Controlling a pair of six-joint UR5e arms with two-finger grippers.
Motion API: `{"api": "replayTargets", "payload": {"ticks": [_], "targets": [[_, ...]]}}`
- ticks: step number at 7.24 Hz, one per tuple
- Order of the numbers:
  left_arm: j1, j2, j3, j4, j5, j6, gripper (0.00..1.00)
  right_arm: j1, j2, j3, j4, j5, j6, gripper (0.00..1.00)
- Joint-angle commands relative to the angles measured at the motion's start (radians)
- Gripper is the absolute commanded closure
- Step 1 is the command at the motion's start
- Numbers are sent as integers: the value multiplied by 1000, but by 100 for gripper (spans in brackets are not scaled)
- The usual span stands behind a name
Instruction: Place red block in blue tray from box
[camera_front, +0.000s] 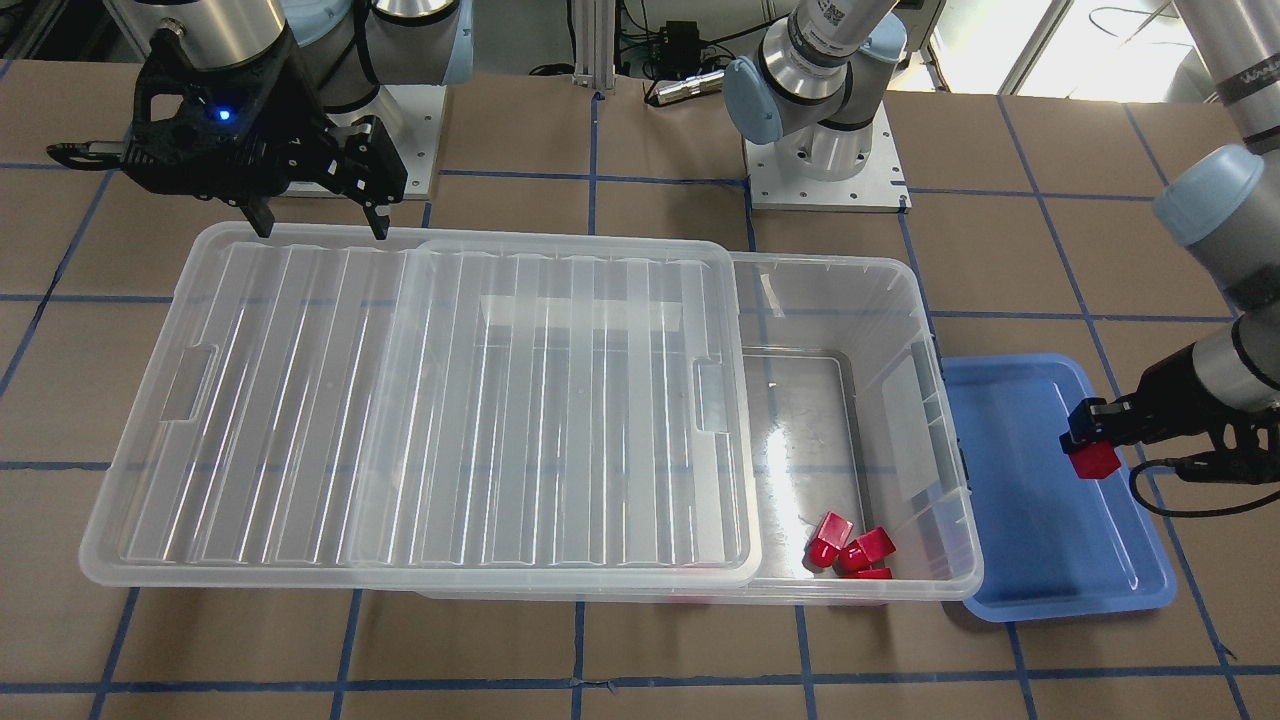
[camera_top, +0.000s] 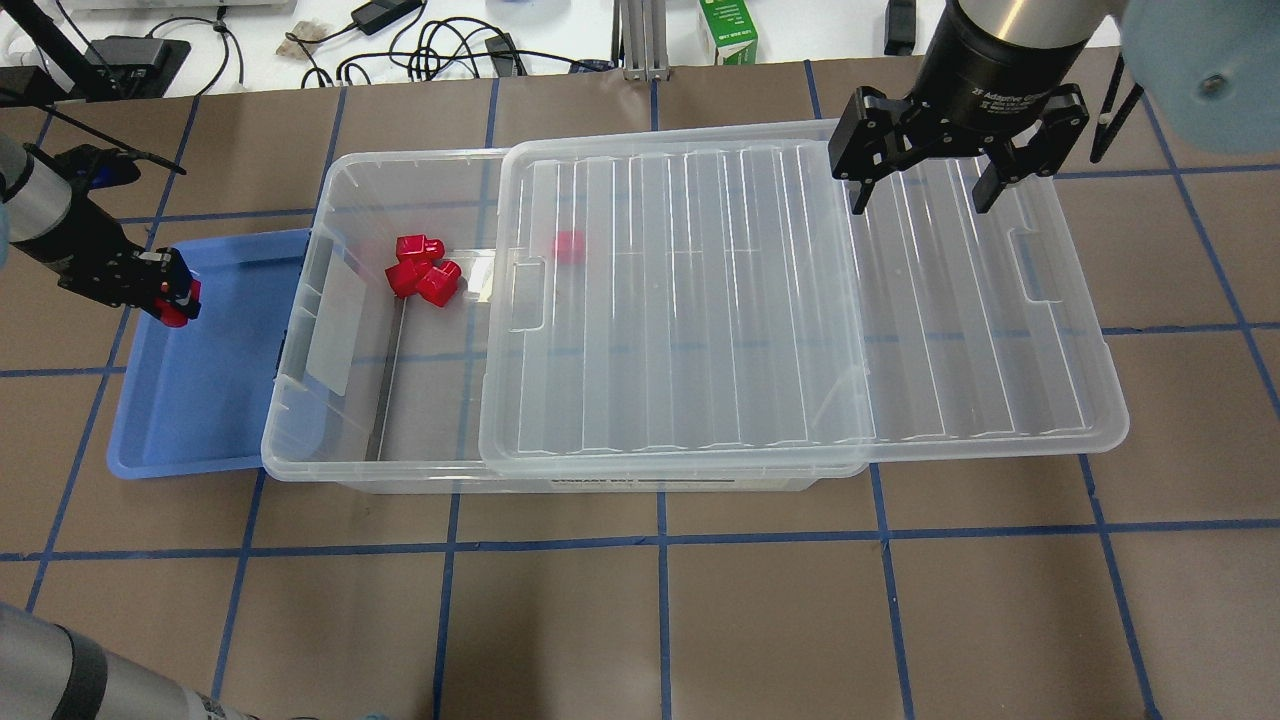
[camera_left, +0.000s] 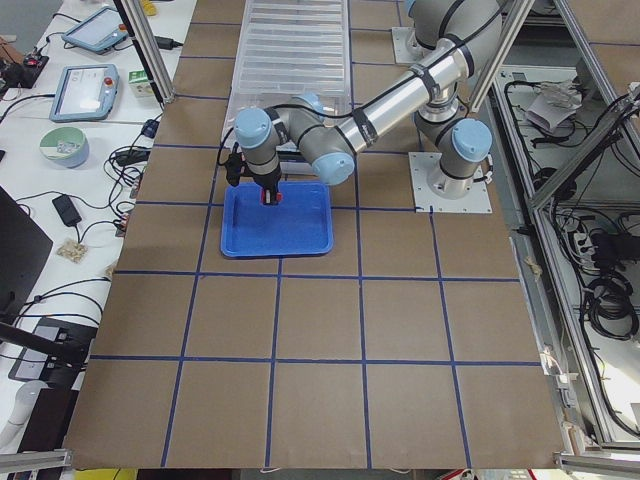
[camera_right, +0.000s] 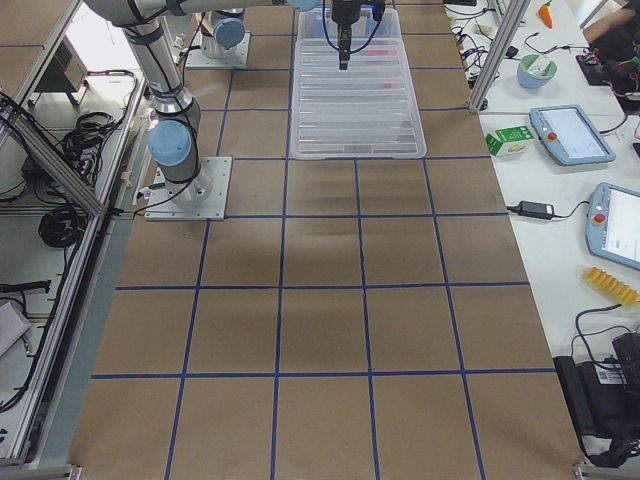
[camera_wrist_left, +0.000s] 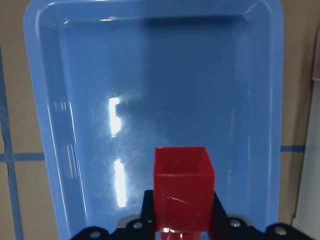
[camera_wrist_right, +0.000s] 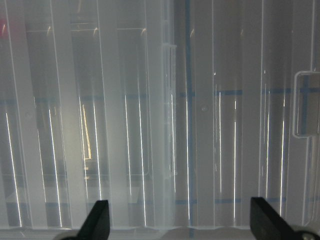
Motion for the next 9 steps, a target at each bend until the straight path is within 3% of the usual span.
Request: {"api": "replayTargets", "payload": {"ticks": [1,2,3,5,7,9], "targets": [[2,-28,-106,165,4,6,96,-2,0,0,-1,-3,0,0],[3,-40,-119,207,5,3,37,-4,1,0,-7,-12,0,0],[0,-42,-117,214,1,-10,2,-21,6,0,-13,-36,-11,0],[-14,-1,-68,136,5,-12,0,-237,6,0,-3,-34,-163,0],[-84,77,126,-185,5,-91,0,-390,36,21,-33,-38,-432,0],[-235,160,251,-369,36,-223,0,-459,134,55,-117,-89,-508,0]]}}
